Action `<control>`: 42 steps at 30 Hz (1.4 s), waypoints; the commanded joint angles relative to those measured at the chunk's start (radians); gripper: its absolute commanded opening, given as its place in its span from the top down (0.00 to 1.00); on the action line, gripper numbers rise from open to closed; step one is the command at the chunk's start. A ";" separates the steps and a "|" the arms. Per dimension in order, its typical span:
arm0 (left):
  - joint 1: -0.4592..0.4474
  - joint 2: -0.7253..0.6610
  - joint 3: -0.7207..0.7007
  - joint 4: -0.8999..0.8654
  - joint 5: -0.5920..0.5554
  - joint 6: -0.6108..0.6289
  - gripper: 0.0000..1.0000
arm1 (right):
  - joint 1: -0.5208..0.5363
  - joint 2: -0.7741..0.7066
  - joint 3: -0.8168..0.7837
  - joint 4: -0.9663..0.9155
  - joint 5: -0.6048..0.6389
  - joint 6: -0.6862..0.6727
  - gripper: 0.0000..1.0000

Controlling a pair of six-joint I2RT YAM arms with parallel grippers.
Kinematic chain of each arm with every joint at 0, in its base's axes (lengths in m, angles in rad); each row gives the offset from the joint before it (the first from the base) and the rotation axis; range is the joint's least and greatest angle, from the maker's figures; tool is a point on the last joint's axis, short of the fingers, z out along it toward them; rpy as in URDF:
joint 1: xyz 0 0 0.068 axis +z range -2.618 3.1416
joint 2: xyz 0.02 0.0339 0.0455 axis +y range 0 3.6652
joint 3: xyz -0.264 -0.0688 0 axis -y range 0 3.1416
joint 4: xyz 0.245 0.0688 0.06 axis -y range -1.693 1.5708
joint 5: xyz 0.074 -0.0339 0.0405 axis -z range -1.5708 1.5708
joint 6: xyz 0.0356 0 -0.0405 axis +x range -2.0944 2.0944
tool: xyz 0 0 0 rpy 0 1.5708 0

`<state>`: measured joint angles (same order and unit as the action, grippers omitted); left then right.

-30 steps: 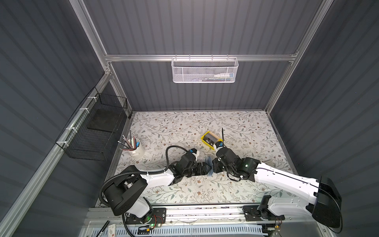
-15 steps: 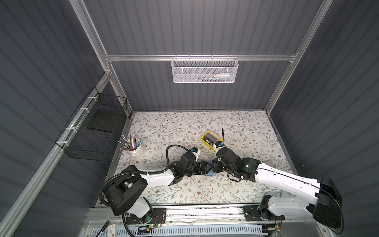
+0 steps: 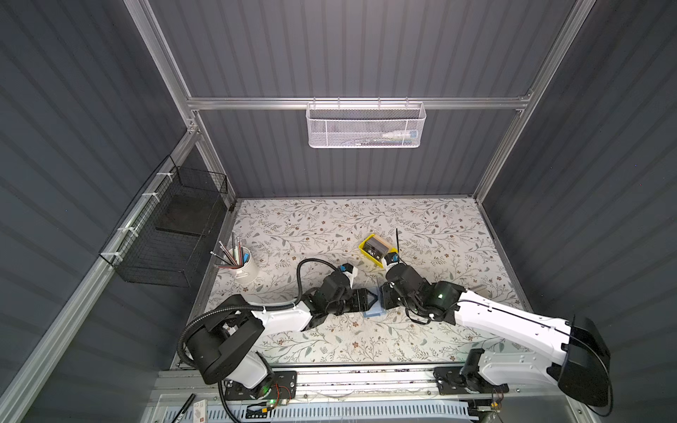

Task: Insert credit cards into a card holder
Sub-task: Open the card holder at the center of the table.

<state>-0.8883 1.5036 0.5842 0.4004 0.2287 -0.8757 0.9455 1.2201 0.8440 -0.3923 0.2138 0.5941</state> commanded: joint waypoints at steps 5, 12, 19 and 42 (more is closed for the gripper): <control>0.012 -0.002 0.013 -0.092 -0.060 -0.015 0.32 | 0.005 0.023 0.022 -0.074 0.072 0.004 1.00; 0.019 -0.016 0.000 -0.102 -0.063 -0.017 0.33 | 0.004 0.044 -0.029 -0.112 0.123 0.022 1.00; 0.031 0.039 0.008 -0.052 -0.036 -0.026 0.30 | -0.007 0.051 -0.096 -0.064 0.112 0.034 1.00; 0.081 0.126 0.027 0.089 0.093 -0.001 0.38 | -0.054 0.050 -0.218 0.033 0.073 0.040 1.00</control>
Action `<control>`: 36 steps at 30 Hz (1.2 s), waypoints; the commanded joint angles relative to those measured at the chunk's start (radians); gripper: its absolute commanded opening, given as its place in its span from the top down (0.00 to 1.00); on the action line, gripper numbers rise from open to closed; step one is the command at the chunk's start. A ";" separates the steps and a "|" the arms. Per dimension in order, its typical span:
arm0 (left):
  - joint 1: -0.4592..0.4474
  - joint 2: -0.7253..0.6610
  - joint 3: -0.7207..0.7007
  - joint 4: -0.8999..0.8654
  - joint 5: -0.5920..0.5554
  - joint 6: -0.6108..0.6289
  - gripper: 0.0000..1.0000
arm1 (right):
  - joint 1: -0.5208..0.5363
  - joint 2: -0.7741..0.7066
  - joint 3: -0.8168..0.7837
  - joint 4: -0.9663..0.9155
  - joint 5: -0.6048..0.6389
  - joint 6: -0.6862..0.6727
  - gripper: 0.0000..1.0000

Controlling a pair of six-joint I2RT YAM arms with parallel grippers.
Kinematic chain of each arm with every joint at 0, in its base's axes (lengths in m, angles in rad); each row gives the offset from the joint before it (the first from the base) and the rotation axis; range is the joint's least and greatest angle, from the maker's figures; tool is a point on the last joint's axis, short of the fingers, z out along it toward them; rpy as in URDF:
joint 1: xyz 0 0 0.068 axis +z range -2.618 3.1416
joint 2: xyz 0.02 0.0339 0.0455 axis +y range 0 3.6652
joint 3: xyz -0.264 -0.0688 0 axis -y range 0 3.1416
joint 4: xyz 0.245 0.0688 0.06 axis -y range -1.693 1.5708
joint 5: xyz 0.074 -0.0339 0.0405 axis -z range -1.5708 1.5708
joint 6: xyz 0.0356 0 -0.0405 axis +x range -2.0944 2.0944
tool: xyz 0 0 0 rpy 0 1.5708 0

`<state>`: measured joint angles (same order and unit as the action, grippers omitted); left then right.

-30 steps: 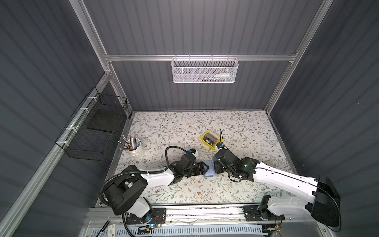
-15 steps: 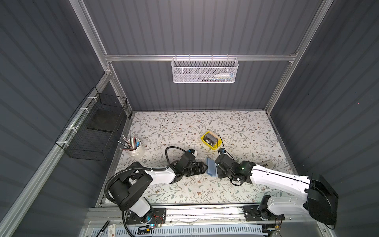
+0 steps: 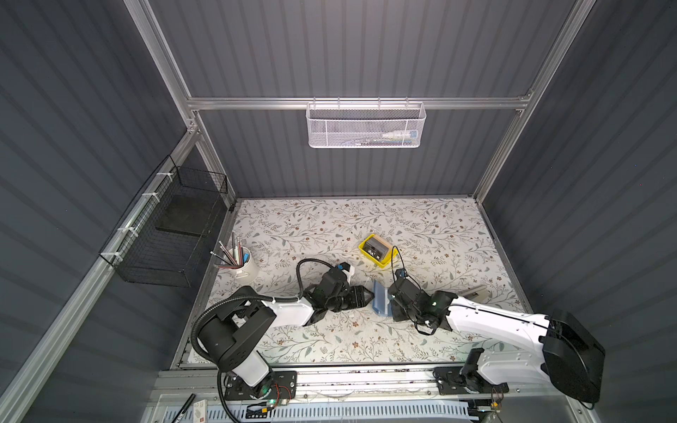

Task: Insert credit cards into a card holder
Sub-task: Open the card holder at the center of the table.

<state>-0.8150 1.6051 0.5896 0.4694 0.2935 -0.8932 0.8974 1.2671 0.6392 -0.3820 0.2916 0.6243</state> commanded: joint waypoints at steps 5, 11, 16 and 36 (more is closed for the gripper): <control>0.011 0.041 0.034 0.007 0.029 0.025 0.44 | -0.011 0.002 -0.031 0.031 -0.011 0.014 1.00; 0.020 0.027 0.024 0.026 0.068 0.027 0.48 | -0.017 0.016 -0.045 0.046 -0.018 0.014 1.00; 0.031 0.038 0.018 0.057 0.094 0.018 0.48 | -0.018 0.040 -0.055 0.061 -0.026 0.017 1.00; 0.054 0.067 0.018 0.104 0.115 0.003 0.64 | -0.023 0.067 -0.065 0.073 -0.029 0.019 1.00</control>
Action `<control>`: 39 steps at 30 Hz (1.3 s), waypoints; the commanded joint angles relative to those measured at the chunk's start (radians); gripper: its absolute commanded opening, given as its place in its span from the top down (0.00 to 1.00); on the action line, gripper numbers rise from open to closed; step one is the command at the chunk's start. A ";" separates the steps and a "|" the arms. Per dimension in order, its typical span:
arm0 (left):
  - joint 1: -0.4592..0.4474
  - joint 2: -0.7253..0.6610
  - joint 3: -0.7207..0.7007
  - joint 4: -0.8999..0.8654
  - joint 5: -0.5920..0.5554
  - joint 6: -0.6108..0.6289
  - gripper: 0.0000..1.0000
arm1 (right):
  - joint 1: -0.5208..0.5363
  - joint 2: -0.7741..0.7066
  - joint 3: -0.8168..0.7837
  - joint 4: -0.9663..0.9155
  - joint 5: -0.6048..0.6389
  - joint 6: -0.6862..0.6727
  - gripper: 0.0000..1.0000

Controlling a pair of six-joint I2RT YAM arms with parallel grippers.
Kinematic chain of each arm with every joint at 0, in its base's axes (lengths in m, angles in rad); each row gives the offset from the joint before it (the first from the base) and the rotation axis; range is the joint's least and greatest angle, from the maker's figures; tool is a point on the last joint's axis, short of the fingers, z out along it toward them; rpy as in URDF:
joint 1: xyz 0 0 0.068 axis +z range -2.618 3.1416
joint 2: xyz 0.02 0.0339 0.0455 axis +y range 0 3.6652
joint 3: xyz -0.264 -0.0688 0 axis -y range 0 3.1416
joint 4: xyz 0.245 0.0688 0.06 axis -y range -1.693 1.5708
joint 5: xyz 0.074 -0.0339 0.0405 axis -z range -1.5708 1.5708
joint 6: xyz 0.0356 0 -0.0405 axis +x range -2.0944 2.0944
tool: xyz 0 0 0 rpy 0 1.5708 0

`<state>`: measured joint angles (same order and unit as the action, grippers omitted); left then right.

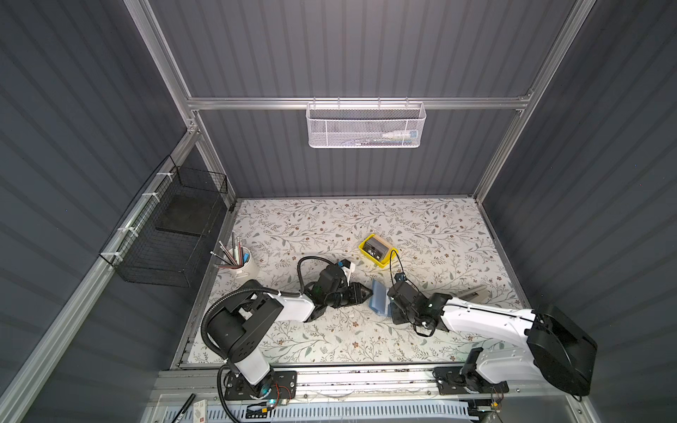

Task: Insert credit cards into a card holder
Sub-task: Open the card holder at the center of the table.

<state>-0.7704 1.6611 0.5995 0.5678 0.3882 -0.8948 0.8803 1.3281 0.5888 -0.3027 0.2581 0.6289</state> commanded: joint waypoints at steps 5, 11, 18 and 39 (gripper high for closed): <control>0.019 0.027 0.012 0.043 0.048 -0.007 0.74 | -0.006 0.009 -0.013 -0.006 0.004 0.013 1.00; 0.023 0.031 0.018 0.042 0.060 0.004 0.87 | -0.007 0.009 -0.011 -0.008 0.002 0.012 0.99; 0.024 -0.022 0.028 -0.028 0.041 0.019 0.98 | -0.007 -0.017 0.013 -0.026 -0.001 0.008 0.97; 0.007 -0.289 0.194 -0.756 -0.246 0.229 1.00 | -0.046 -0.303 0.060 -0.004 -0.131 0.014 0.39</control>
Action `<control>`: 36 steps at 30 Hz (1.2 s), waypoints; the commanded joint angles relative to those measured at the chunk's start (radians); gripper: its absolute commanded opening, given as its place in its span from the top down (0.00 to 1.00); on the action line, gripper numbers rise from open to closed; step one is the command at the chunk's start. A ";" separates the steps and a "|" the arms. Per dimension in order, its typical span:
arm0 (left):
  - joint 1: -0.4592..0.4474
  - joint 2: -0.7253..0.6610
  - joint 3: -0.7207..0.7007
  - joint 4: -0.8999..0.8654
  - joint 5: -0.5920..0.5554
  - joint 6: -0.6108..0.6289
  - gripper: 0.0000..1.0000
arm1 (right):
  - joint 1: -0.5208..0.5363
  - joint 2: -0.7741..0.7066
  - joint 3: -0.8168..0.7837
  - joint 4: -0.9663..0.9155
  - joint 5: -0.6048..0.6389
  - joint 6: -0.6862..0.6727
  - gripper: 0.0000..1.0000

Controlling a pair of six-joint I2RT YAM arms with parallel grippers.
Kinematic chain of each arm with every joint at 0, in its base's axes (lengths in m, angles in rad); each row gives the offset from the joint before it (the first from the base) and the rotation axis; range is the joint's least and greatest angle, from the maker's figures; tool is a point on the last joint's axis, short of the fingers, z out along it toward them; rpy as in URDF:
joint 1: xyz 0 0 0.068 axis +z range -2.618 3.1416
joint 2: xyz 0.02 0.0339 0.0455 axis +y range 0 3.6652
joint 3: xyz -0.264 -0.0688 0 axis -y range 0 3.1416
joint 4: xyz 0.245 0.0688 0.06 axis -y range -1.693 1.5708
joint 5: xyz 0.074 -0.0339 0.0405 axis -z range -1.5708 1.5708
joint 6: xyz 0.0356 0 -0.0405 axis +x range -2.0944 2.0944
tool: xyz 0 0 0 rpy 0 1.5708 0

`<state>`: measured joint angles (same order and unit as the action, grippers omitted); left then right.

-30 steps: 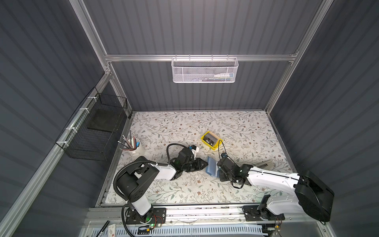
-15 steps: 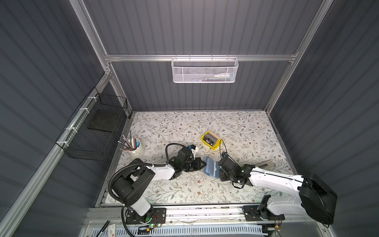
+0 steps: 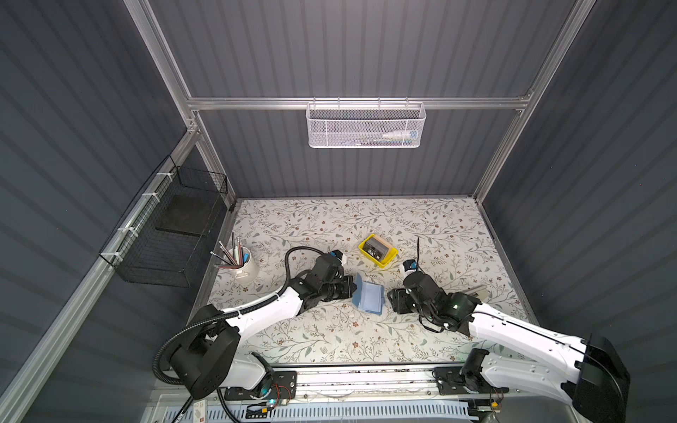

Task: Insert credit cards into a card holder
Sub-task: Open the card holder at the center of the table.

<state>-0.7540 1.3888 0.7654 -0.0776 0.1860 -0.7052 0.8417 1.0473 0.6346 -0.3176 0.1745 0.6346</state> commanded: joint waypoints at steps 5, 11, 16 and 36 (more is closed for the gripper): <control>-0.021 -0.017 -0.008 -0.026 -0.018 0.006 1.00 | -0.022 -0.042 -0.003 0.083 -0.157 0.027 0.36; -0.021 -0.027 -0.094 0.094 -0.035 -0.105 1.00 | -0.043 0.036 -0.009 0.179 -0.278 0.098 0.45; -0.021 -0.079 -0.150 0.076 -0.099 -0.138 1.00 | -0.053 0.151 0.028 0.143 -0.262 0.102 0.48; -0.019 -0.068 -0.160 0.075 -0.073 -0.119 1.00 | -0.078 0.462 0.150 0.068 -0.244 -0.034 0.62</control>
<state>-0.7670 1.3094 0.6006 0.0044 0.1043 -0.8280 0.7654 1.4837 0.7563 -0.2150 -0.0822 0.6323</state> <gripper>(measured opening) 0.055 0.383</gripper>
